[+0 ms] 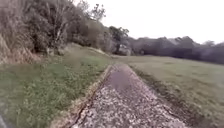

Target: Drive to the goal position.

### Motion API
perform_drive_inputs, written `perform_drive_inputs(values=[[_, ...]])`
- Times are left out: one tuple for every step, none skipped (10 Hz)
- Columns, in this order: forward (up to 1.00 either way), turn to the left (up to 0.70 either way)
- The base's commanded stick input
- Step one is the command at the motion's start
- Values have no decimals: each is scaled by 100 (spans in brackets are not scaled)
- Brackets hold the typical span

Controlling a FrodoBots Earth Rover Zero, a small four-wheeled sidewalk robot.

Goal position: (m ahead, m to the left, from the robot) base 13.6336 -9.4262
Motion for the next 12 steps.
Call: perform_drive_inputs(values=[[70, -23], [70, -11], [70, 0], [70, 0], [70, 0], [70, 0], [70, 0], [70, 0], [70, 0], [70, 0], [70, 0], [70, 0]])
